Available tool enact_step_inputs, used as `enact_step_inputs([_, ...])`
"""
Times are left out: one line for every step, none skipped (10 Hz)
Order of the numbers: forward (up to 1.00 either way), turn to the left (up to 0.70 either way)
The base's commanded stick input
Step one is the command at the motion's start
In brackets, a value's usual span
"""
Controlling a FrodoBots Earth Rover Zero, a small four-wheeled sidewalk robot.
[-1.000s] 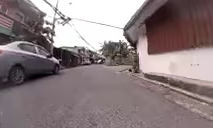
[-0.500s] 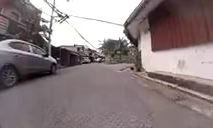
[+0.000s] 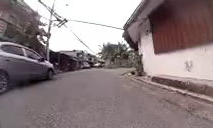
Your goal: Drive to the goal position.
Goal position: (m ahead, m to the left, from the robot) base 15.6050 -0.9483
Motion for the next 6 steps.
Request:
enact_step_inputs([0.7, 0.0])
enact_step_inputs([0.7, 0.0])
enact_step_inputs([0.7, 0.0])
enact_step_inputs([0.7, 0.0])
enact_step_inputs([0.7, 0.0])
enact_step_inputs([0.7, 0.0])
